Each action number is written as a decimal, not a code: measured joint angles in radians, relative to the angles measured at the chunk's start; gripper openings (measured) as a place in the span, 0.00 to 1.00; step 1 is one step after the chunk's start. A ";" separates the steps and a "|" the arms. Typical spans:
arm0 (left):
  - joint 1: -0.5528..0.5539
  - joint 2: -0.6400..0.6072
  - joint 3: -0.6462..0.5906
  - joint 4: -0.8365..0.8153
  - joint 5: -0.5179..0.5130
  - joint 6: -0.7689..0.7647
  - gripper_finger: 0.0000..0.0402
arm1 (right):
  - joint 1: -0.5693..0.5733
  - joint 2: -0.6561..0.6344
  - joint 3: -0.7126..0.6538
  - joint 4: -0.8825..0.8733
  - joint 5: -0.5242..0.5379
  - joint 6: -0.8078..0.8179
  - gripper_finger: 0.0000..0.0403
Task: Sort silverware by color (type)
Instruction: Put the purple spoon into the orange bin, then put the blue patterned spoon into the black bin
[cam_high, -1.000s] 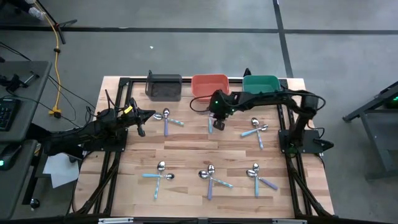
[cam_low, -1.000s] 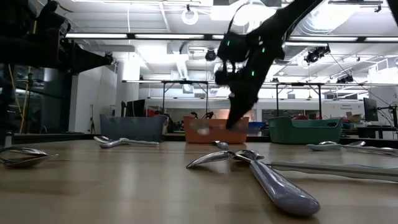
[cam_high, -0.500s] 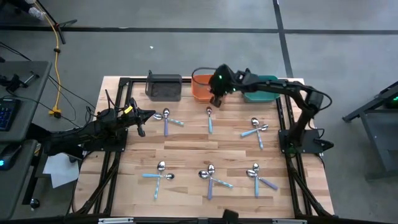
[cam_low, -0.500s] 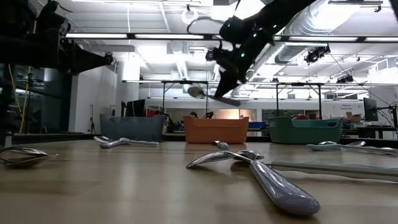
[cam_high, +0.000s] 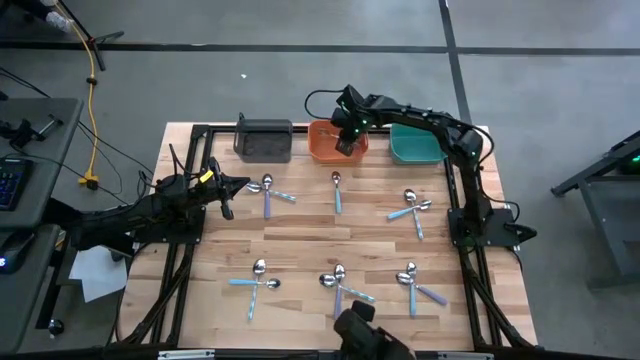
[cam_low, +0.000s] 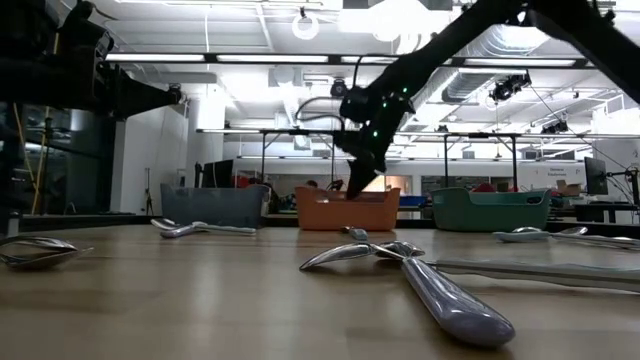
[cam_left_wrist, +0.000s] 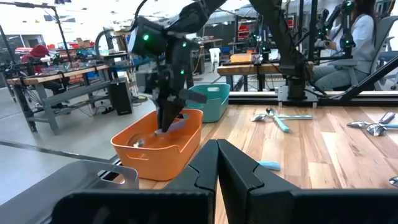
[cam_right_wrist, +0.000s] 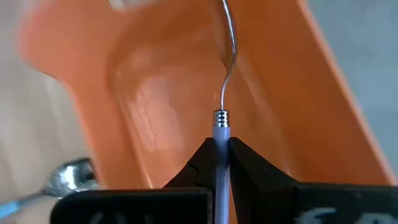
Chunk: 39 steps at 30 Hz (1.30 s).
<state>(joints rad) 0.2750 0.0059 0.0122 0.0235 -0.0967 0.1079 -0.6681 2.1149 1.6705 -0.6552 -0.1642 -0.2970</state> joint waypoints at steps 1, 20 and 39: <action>0.000 0.000 0.000 0.000 0.000 0.000 0.01 | -0.002 0.012 0.012 -0.004 -0.002 0.000 0.01; 0.001 0.000 0.000 0.002 0.000 0.060 0.01 | 0.028 0.030 0.046 -0.045 0.109 0.026 0.25; 0.001 0.000 0.000 0.037 0.000 0.123 0.01 | 0.073 -0.421 -0.505 0.488 0.059 0.134 0.01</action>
<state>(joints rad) 0.2764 0.0059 0.0120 0.0608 -0.0967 0.2311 -0.5952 1.6941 1.1657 -0.1670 -0.1055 -0.1631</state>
